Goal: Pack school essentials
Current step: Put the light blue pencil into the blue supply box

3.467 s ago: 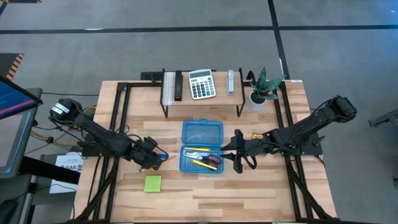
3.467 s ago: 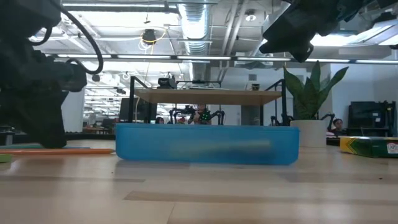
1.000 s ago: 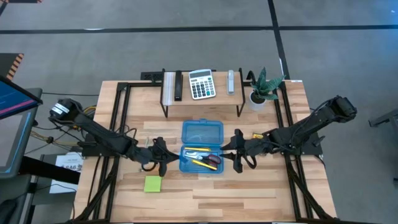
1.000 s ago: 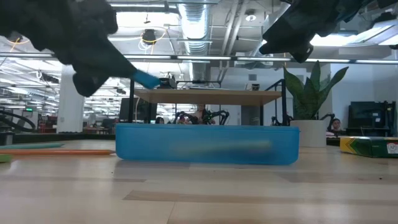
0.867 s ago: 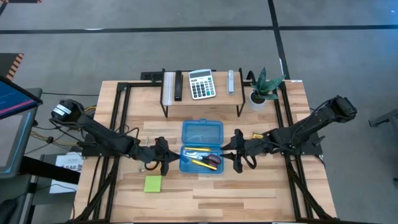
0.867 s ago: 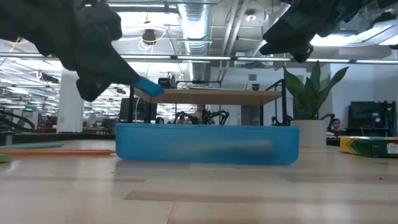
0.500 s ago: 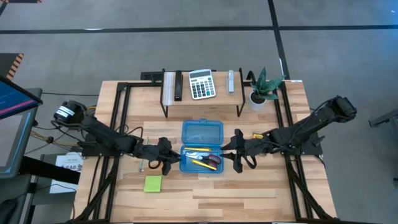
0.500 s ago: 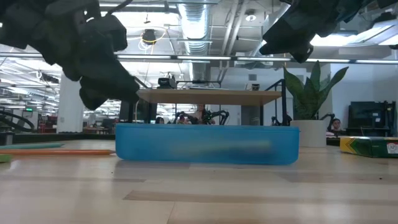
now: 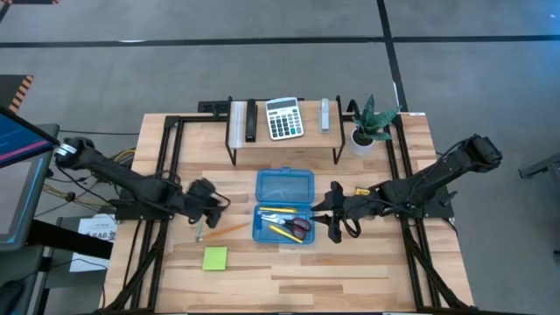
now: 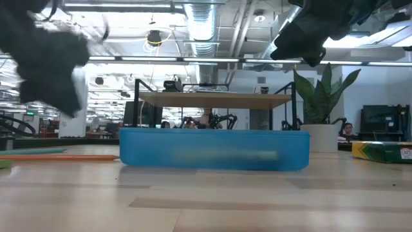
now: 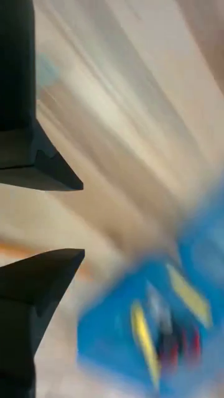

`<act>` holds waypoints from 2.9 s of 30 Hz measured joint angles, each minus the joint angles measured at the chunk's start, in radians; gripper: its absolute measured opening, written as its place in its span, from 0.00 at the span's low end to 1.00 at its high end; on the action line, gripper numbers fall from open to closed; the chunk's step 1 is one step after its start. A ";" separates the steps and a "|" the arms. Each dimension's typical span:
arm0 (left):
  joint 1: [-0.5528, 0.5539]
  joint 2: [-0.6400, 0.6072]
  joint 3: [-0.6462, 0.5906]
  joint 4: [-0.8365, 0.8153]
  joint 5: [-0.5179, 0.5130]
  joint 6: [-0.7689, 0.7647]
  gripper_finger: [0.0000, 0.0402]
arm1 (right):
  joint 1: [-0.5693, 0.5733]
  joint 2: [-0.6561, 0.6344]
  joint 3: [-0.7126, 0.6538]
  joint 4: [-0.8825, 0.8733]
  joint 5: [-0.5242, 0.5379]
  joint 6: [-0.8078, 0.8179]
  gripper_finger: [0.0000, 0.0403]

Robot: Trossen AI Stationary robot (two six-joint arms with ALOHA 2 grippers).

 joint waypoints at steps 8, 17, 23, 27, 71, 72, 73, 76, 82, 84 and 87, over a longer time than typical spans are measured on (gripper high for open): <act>0.000 0.033 0.000 -0.256 0.098 -0.236 0.30 | -0.006 0.000 0.000 0.002 0.026 0.001 0.40; -0.005 0.166 0.000 -0.250 0.261 -0.249 0.30 | -0.006 0.000 0.000 0.000 0.028 0.001 0.40; -0.039 0.191 0.001 -0.201 0.298 -0.311 0.30 | -0.006 0.000 0.000 0.000 0.028 0.001 0.40; -0.096 0.213 0.002 -0.195 0.298 -0.384 0.30 | -0.006 0.000 0.000 0.000 0.028 0.001 0.40; -0.128 0.313 0.033 -0.220 0.188 -0.275 0.00 | -0.013 0.000 0.000 -0.006 0.028 0.000 0.40; -0.121 0.313 0.036 -0.223 0.173 -0.260 0.00 | -0.013 0.000 0.000 -0.006 0.028 0.000 0.40; -0.114 0.314 0.042 -0.228 0.150 -0.243 0.00 | -0.013 0.000 0.000 -0.006 0.028 0.000 0.40; -0.091 0.313 0.076 -0.218 0.117 -0.181 0.00 | -0.013 0.000 0.000 -0.006 0.029 -0.001 0.40; -0.031 0.312 0.151 -0.223 0.093 -0.040 0.00 | -0.013 0.000 0.000 -0.006 0.030 -0.003 0.40; -0.012 0.312 0.184 -0.224 0.088 0.013 0.00 | -0.013 0.000 0.000 -0.006 0.030 -0.003 0.40; 0.006 0.311 0.237 -0.214 0.074 0.109 0.00 | -0.013 0.000 0.000 -0.014 0.030 -0.003 0.40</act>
